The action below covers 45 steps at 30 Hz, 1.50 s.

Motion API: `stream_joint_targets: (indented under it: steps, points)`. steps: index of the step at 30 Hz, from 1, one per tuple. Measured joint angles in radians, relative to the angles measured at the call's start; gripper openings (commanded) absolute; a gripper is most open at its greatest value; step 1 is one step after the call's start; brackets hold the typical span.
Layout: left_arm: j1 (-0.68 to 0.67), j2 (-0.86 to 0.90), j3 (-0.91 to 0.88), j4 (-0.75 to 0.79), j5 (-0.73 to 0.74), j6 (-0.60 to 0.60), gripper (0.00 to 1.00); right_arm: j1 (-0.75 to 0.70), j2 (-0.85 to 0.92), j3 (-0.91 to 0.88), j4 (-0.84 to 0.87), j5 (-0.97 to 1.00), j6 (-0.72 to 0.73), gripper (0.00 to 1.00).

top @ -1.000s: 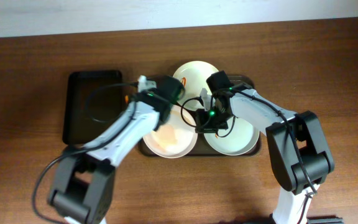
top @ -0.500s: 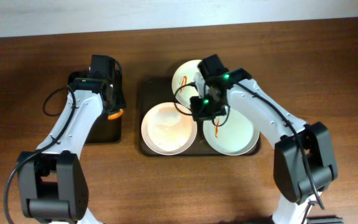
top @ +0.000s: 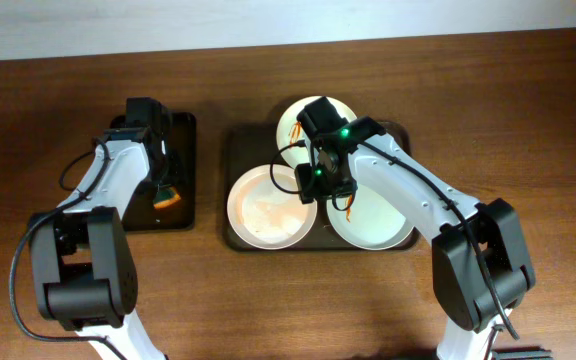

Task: Clean dirty plates on tray and stack at the side
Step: 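Return the sponge to the black tray with the left gripper, then lift the cleaned plate with the right gripper and set it right of the tray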

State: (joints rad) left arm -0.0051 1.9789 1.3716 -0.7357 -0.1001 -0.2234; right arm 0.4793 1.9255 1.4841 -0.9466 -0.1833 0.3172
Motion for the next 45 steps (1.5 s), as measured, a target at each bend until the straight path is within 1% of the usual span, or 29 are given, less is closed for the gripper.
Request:
stream_joint_targets:
  steps: [1,2,3,4,5,7,10,11,13,16,17,24,26,28,31,33,41,44,45]
  points:
    - [0.000,0.000,0.000,-0.002,0.000,0.000,0.64,0.000,0.000,0.000,0.001,0.000,0.001,0.62]
    - [0.000,0.000,0.012,-0.034,0.000,0.000,0.67,0.000,0.000,0.000,0.009,0.000,0.001,0.63]
    - [0.000,0.000,0.027,-0.058,0.001,0.000,0.76,0.000,0.000,-0.002,0.017,0.002,0.003,0.63]
    - [0.000,-0.002,0.057,-0.103,0.001,0.000,0.79,0.000,0.000,-0.003,0.035,0.002,0.001,0.63]
    - [0.000,-0.023,0.103,-0.148,0.006,0.001,1.00,0.002,0.000,-0.003,0.046,0.003,0.001,0.63]
    - [0.000,-0.107,0.157,-0.177,0.016,0.003,1.00,0.003,0.001,-0.009,0.087,0.003,0.001,0.63]
    - [0.000,-0.179,0.177,-0.193,0.020,0.003,1.00,0.004,0.008,-0.052,0.148,0.006,0.002,0.62]
    - [0.000,-0.180,0.177,-0.201,0.022,0.003,1.00,0.004,0.023,-0.079,0.173,0.007,0.001,0.61]
    - [0.000,-0.178,0.177,-0.204,0.023,0.003,1.00,0.004,0.056,-0.092,0.194,0.010,0.002,0.57]
    - [0.000,-0.178,0.177,-0.222,0.023,0.003,1.00,0.004,0.109,-0.094,0.211,0.010,0.005,0.55]
    - [0.000,-0.178,0.177,-0.222,0.023,0.003,1.00,0.004,0.118,-0.094,0.212,0.010,0.005,0.52]
    - [0.000,-0.178,0.177,-0.222,0.023,0.003,1.00,0.004,0.124,-0.094,0.219,0.010,0.013,0.40]
    - [0.000,-0.178,0.177,-0.222,0.023,0.003,1.00,0.004,0.126,-0.094,0.220,0.010,0.014,0.34]
    - [0.000,-0.178,0.177,-0.222,0.023,0.003,1.00,0.004,0.127,-0.094,0.221,0.010,0.015,0.25]
    - [0.000,-0.178,0.177,-0.222,0.023,0.003,1.00,0.004,0.133,-0.093,0.223,0.010,0.015,0.16]
    - [0.000,-0.178,0.177,-0.222,0.023,0.003,1.00,0.004,0.134,-0.093,0.224,0.010,0.016,0.04]
    - [0.000,-0.178,0.177,-0.222,0.023,0.003,1.00,0.004,0.135,-0.077,0.209,-0.002,0.020,0.04]
    - [0.000,-0.178,0.177,-0.222,0.023,0.003,1.00,0.004,0.135,-0.038,0.142,0.006,0.019,0.04]
    - [0.000,-0.178,0.177,-0.223,0.023,0.003,1.00,0.006,0.132,-0.016,0.093,0.028,0.019,0.04]
